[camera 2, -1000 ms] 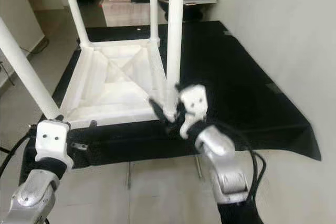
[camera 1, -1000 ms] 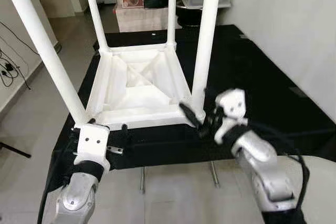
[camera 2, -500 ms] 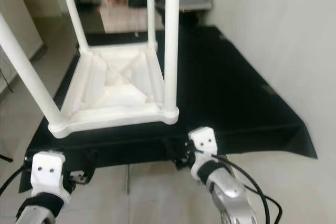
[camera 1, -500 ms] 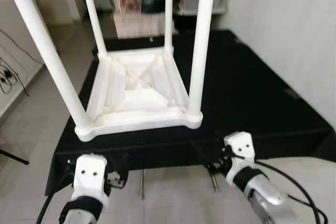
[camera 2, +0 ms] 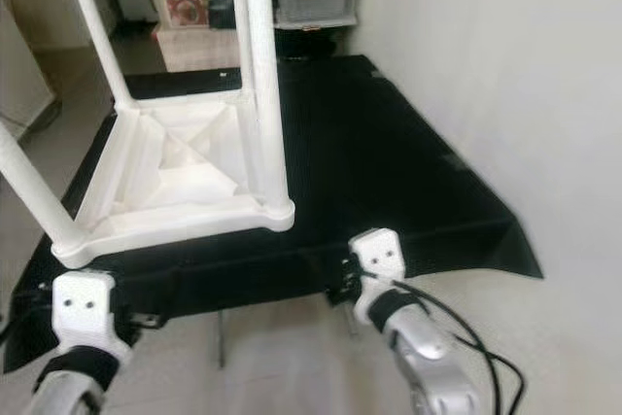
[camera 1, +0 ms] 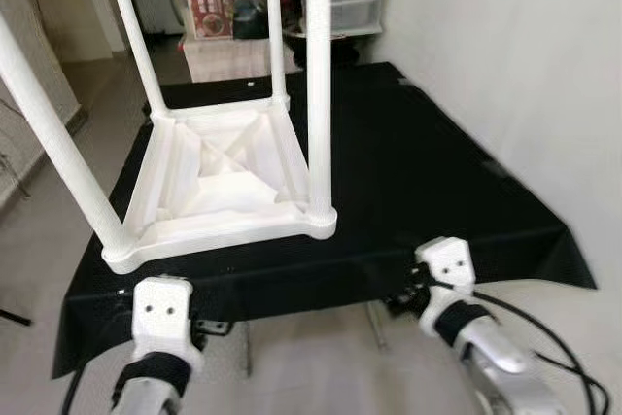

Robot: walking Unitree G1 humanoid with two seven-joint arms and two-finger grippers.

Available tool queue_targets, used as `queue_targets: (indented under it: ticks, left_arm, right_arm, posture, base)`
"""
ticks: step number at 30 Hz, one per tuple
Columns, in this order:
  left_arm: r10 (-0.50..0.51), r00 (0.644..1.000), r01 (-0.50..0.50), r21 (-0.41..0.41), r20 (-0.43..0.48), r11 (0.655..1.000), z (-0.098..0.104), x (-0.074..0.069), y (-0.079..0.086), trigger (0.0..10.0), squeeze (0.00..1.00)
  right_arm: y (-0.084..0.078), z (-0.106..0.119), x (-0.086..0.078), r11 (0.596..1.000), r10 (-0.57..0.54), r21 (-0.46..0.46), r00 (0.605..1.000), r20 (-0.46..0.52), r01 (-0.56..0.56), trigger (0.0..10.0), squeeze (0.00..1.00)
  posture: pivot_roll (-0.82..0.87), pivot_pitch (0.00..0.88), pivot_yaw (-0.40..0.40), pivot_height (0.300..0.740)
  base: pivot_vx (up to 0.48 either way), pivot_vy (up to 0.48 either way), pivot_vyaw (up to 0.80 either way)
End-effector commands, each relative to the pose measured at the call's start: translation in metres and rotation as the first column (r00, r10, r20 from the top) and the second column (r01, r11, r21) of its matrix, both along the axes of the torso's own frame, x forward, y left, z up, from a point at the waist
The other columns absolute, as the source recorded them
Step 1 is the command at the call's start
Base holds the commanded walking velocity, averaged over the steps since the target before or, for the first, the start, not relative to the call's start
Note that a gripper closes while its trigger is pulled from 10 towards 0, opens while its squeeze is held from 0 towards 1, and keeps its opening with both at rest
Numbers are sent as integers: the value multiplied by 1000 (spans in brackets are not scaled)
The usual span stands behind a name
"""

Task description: Building children table

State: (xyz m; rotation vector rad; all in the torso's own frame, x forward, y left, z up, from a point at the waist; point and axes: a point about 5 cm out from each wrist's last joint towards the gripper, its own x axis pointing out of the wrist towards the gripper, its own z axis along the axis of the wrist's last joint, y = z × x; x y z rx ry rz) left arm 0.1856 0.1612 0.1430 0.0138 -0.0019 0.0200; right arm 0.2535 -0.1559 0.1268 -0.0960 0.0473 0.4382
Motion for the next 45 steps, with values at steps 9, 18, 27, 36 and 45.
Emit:
queue_targets:
  ticks: [9,18,27,36,45]
  left_arm:
    - [-23,1000,23,-8,-10,1000,-1,0,1,10000,0]
    - [-29,1000,29,-11,-10,1000,0,0,1,10000,0]
    - [-128,992,128,-11,-3,992,1,-1,-9,10000,0]
    - [-111,994,111,-30,-12,993,0,-1,-7,10000,0]
    - [-37,999,37,-21,-33,999,-3,0,1,10000,0]
  right_arm:
    - [6,0,4,1000,12,-2,1000,4,-12,10000,0]
    - [3,1,5,1000,-6,-27,1000,20,7,10000,0]
    - [0,-3,5,999,-9,34,1000,-20,10,10000,0]
    - [2,-5,3,999,33,37,999,-26,-32,10000,0]
    - [-6,6,5,993,120,10,993,-3,-120,10000,0]
  posture:
    - [-8,39,7,740]
    - [-15,39,6,740]
    - [-16,38,4,740]
    - [-15,35,5,740]
    - [-17,31,9,740]
  base:
    - [232,0,393]
    - [369,0,133]
    - [57,-38,0]
    - [0,-237,0]
    - [0,107,0]
